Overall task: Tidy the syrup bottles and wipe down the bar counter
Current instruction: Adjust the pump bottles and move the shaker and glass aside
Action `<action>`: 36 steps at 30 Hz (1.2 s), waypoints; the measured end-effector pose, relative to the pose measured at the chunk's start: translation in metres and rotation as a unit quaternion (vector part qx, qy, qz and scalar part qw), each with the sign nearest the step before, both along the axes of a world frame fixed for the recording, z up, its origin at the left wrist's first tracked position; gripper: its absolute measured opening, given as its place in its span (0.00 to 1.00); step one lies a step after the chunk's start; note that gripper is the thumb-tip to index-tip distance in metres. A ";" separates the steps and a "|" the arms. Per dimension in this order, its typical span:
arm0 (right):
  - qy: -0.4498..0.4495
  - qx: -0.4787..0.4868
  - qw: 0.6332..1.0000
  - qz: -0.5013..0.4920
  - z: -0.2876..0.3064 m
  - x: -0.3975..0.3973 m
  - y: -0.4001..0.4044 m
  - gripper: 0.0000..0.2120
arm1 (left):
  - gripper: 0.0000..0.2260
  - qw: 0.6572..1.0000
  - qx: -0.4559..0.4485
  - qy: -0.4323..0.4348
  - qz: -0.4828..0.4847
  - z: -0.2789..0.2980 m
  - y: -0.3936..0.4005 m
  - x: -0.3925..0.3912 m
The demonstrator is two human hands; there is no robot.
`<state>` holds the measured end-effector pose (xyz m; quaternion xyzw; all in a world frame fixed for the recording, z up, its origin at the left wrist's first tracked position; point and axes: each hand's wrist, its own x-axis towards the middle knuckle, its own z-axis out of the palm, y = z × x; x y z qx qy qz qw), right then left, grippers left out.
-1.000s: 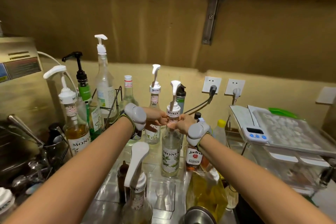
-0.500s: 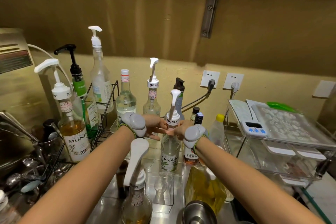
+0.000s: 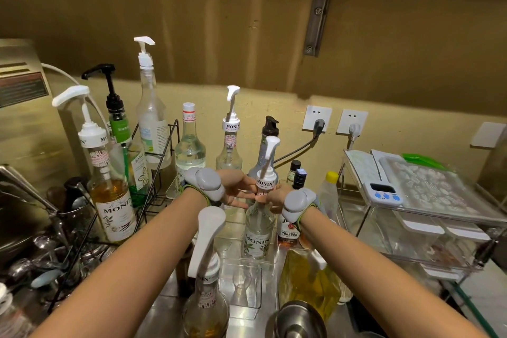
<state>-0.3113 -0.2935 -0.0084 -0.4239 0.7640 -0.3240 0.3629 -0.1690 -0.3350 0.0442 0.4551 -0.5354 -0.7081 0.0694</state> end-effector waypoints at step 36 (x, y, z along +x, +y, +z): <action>-0.004 0.001 1.000 -0.016 0.117 0.015 0.147 0.07 | 0.13 0.986 -0.139 0.083 -0.047 0.111 0.145 -0.023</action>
